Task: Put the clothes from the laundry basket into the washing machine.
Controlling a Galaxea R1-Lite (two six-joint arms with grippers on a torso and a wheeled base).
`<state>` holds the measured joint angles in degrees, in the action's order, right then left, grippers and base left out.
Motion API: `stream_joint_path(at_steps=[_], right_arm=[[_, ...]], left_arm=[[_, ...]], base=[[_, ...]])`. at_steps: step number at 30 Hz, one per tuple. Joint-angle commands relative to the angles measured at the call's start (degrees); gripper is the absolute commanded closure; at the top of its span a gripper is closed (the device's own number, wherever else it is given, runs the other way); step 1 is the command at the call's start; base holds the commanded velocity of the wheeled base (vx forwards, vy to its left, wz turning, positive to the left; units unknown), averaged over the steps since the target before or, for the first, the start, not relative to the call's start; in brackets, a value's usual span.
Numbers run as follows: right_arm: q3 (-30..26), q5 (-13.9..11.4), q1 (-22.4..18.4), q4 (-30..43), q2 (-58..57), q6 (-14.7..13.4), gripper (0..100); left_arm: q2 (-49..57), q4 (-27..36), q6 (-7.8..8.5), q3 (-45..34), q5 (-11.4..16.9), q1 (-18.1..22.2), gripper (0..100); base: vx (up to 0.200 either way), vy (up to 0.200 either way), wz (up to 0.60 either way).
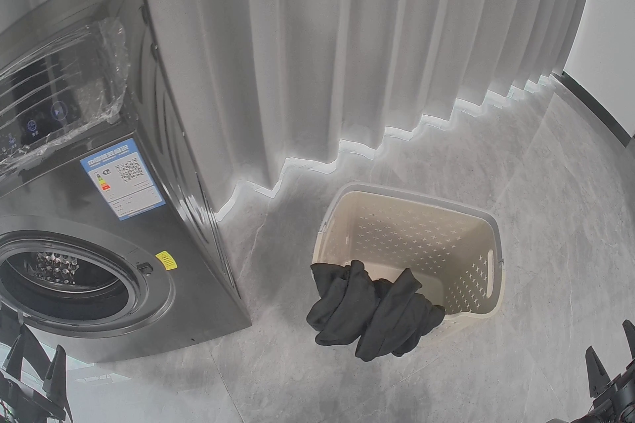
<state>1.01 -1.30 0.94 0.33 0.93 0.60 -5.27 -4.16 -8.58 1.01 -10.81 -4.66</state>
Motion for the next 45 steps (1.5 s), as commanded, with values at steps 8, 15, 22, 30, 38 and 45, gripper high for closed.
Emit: stream_joint_path(at_steps=[8,15,22,30,38,45], right_arm=[[-0.9,0.0,0.0,0.0,-0.9,0.0,0],[-0.9,0.1,0.0,0.0,-0.9,0.0,0],[-0.9,0.2,0.0,0.0,-0.9,-0.2,0],[3.3,-1.5,-0.1,-4.8,-0.9,0.8,0],[24.2,-9.7,8.9,-0.1,22.2,-6.5,0],[21.8,-12.8,19.0,-6.4,43.4,-12.6,0]], left_arm=[[-0.1,0.0,0.06,-1.0,-0.1,0.0,0],[-0.1,0.0,0.06,-1.0,-0.1,0.0,0],[-0.1,0.0,0.41,-1.0,0.0,0.0,0],[-0.1,0.0,0.14,-1.0,0.0,0.0,0],[-0.1,0.0,0.5,-1.0,-0.1,0.0,0],[-0.1,0.0,0.14,-1.0,0.0,0.0,0]], base=[[0.0,0.0,0.0],[0.171,0.0,0.0],[0.0,0.0,0.0],[0.0,0.0,0.0],[0.0,0.0,0.0],[0.0,0.0,0.0]])
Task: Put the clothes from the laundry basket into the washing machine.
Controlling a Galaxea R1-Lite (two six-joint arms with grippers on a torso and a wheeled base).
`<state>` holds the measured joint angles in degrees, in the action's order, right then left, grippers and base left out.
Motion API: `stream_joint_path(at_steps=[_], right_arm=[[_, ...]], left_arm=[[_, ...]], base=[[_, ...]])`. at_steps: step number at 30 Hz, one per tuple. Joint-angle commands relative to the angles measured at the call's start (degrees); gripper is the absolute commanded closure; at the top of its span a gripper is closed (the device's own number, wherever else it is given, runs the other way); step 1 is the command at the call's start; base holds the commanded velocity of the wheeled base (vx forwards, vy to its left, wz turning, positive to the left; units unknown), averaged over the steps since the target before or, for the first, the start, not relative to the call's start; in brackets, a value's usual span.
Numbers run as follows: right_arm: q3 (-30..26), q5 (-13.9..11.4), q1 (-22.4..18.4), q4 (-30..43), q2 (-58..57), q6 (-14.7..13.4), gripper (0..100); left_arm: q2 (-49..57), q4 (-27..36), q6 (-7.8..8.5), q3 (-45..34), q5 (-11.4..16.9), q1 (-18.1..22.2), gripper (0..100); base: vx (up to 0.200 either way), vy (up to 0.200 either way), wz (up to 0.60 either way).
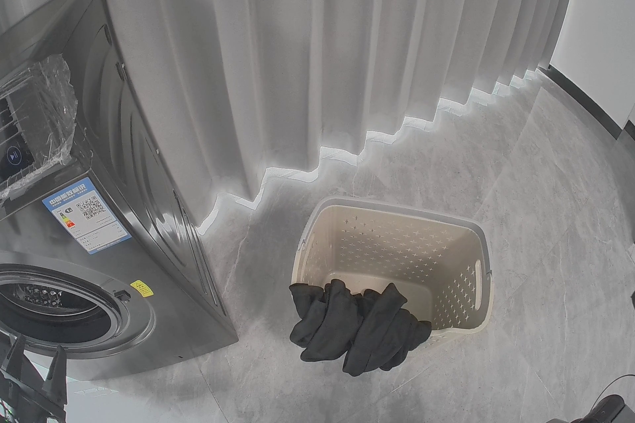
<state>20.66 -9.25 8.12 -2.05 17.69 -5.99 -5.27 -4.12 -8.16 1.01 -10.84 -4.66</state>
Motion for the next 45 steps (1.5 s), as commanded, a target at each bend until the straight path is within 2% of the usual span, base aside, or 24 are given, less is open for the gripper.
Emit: stream_joint_path(at_steps=[1,5,8,10,13,19,27,30,32,36,42,45], right_arm=[[2.0,-4.9,11.9,-4.3,27.0,-6.1,0],[1.4,-4.8,14.2,-10.8,38.8,-6.0,0],[1.7,-4.9,14.6,-13.7,42.8,-6.5,0],[1.5,-4.9,16.1,-18.5,48.2,-7.0,0],[1.5,-4.8,18.2,-21.4,52.7,-7.8,0],[1.6,-4.5,22.2,-26.3,59.4,-8.8,0],[1.7,-4.0,24.2,-31.5,65.1,-9.0,0],[1.8,-4.0,24.9,-32.4,66.2,-9.7,0],[2.3,-3.8,26.0,-33.7,67.9,-11.2,0],[2.5,-2.2,26.2,-34.3,72.0,-12.4,0],[2.5,-1.5,26.2,-38.5,78.8,-12.5,0],[2.5,2.0,25.9,-44.4,86.1,-12.6,0]], left_arm=[[-0.1,0.0,-0.28,-1.0,0.0,0.0,0],[-0.1,0.0,-0.37,-1.0,0.0,0.0,0],[-0.1,0.0,-0.28,-1.0,0.0,0.0,0],[-0.1,0.0,-0.37,-1.0,0.0,0.0,0],[-0.1,0.0,-0.37,-1.0,0.0,0.0,0],[-0.1,0.0,-0.46,-1.0,-0.1,0.0,0],[-0.1,0.0,-0.46,-1.0,0.0,0.0,0],[-0.1,0.0,-0.46,-1.0,0.0,0.1,0],[-0.1,0.0,-0.55,-1.0,0.0,0.1,0],[-0.1,0.0,-0.46,-1.0,-0.1,0.0,0],[-0.1,0.0,-0.55,-1.0,-0.1,0.0,0],[-0.1,0.0,-0.55,-1.0,-0.1,0.0,0]], base=[[0.0,0.0,0.0],[0.0,0.0,0.0],[0.0,0.0,0.0],[0.0,0.0,0.0],[0.0,0.0,0.0],[0.0,0.0,0.0],[0.0,0.0,0.0],[0.0,0.0,0.0],[0.0,0.0,0.0],[0.0,0.0,0.0],[0.0,0.0,0.0],[0.0,0.0,0.0]])
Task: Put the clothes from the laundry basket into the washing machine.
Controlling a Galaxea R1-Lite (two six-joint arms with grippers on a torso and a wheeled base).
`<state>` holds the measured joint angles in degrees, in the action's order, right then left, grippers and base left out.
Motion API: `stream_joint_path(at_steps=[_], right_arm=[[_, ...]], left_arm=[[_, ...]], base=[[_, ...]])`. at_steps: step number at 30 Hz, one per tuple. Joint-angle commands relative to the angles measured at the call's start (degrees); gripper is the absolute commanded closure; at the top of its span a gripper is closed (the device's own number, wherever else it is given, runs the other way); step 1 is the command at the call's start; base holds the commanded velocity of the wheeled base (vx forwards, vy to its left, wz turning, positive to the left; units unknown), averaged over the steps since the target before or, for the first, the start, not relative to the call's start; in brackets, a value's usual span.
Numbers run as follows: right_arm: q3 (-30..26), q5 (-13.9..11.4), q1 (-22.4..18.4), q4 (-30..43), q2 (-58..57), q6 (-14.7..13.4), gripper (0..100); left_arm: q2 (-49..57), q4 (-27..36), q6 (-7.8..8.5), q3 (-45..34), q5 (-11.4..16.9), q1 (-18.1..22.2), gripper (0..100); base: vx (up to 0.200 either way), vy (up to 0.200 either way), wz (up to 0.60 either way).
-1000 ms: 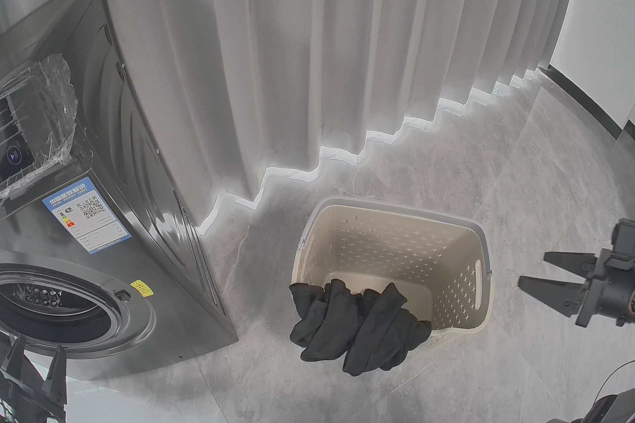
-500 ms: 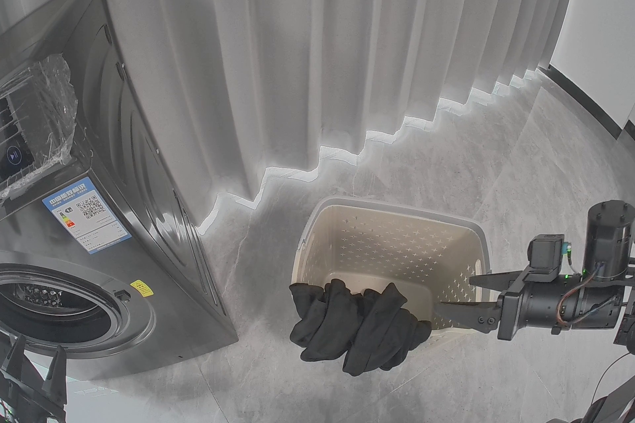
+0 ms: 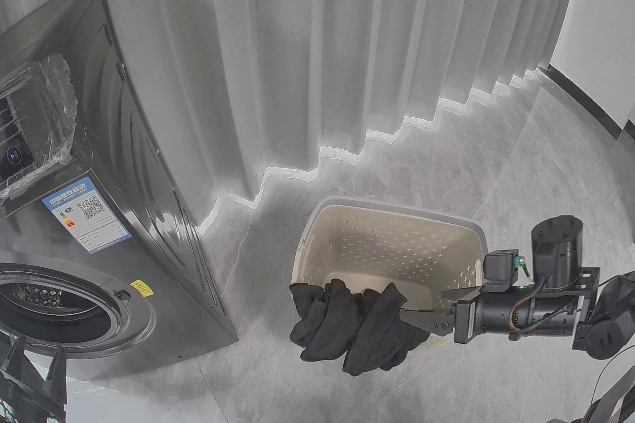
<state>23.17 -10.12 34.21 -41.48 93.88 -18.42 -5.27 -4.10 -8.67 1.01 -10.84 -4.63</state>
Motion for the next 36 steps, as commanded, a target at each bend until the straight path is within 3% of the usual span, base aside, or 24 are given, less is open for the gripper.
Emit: stream_joint_path(at_steps=[1,4,5,7,17,22,26,36], right_arm=[[-0.1,3.6,0.0,-6.7,11.6,-0.3,0],[-0.4,4.4,0.1,-9.2,13.9,-1.3,0],[0.1,4.8,0.0,-11.1,16.5,-3.7,0],[0.2,4.8,-0.4,-11.4,18.1,-4.0,0],[2.9,7.7,-0.8,-12.0,26.6,-4.2,0],[3.5,9.2,-1.7,-18.5,33.1,-3.6,0],[3.6,9.3,-2.0,-23.2,36.9,-3.2,0],[5.9,9.3,-2.0,-23.6,38.1,-3.3,0]], left_arm=[[-0.1,0.0,-0.03,-1.0,-0.1,0.0,0],[-0.1,0.0,0.05,-1.0,-0.1,0.0,0],[-0.1,0.0,0.05,-1.0,-0.1,0.0,0],[-0.1,0.0,-0.03,-1.0,-0.1,0.0,0],[-0.1,0.0,0.14,-1.0,-0.1,0.0,0],[-0.1,0.0,0.14,-1.0,-0.1,0.0,0],[-0.1,0.0,0.14,-1.0,-0.1,0.0,0],[-0.1,0.0,0.14,-1.0,-0.1,0.0,0]], base=[[0.0,0.0,0.0],[0.0,0.0,0.0],[0.0,0.0,0.0],[0.0,0.0,0.0],[0.0,0.0,0.0],[0.0,0.0,0.0],[0.0,0.0,0.0],[0.0,0.0,0.0]])
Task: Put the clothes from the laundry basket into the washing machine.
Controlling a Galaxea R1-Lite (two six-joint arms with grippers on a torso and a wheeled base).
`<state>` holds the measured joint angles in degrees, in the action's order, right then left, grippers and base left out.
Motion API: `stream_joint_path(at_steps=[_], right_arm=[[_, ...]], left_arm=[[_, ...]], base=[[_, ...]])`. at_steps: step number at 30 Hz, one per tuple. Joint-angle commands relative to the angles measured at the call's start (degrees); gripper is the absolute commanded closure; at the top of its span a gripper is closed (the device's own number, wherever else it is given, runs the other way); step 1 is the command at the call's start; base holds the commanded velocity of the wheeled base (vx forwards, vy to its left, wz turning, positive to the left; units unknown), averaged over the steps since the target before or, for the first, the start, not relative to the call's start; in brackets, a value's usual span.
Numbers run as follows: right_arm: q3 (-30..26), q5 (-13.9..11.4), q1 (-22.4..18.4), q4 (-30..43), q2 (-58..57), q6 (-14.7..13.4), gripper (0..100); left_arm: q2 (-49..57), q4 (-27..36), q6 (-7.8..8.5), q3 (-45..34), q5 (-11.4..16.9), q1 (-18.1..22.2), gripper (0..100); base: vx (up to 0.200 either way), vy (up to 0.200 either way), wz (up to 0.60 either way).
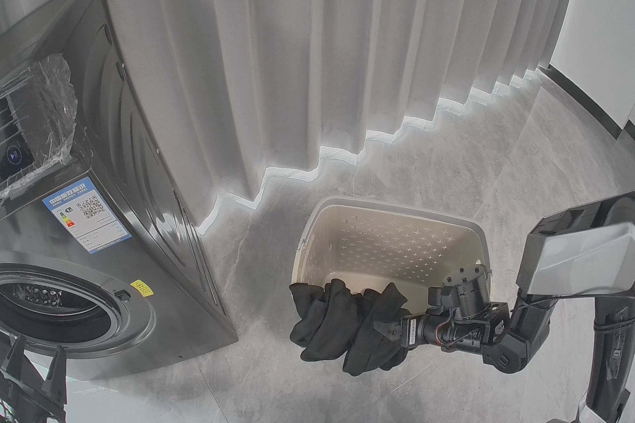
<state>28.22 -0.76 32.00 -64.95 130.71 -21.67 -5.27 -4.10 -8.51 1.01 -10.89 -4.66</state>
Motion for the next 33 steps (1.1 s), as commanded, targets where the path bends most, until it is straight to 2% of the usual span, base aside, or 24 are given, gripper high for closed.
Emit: stream_joint_path(at_steps=[1,8,9,22,27,30,33], right_arm=[[1.0,0.0,0.3,-0.1,1.3,0.0,0],[2.1,0.0,0.3,-0.2,1.9,0.0,0],[2.3,0.0,0.3,-0.2,2.1,0.0,100],[1.8,-0.1,0.0,-0.4,1.9,0.2,100],[0.3,-0.1,-0.1,-3.3,0.2,0.2,100],[-1.9,-0.3,0.4,-5.6,-4.0,0.3,100],[-5.7,-0.8,1.4,-7.6,-12.8,0.3,100]], left_arm=[[-0.1,0.0,-0.02,-1.0,0.0,0.0,0],[-0.1,0.0,-0.02,-1.0,0.0,0.0,0],[-0.1,0.0,-0.02,-1.0,0.0,0.0,0],[-0.1,0.0,-0.02,-1.0,0.0,0.0,0],[-0.1,0.0,-0.02,-1.0,0.0,0.0,0],[-0.1,0.0,-0.02,-1.0,0.0,0.1,0],[-0.1,0.0,-0.02,-1.0,0.0,0.0,0]], base=[[0.0,0.0,0.0],[0.0,0.0,0.0],[0.0,0.0,0.0],[0.0,0.0,0.0],[0.0,0.0,0.0],[0.0,0.0,0.0],[0.0,0.0,0.0]])
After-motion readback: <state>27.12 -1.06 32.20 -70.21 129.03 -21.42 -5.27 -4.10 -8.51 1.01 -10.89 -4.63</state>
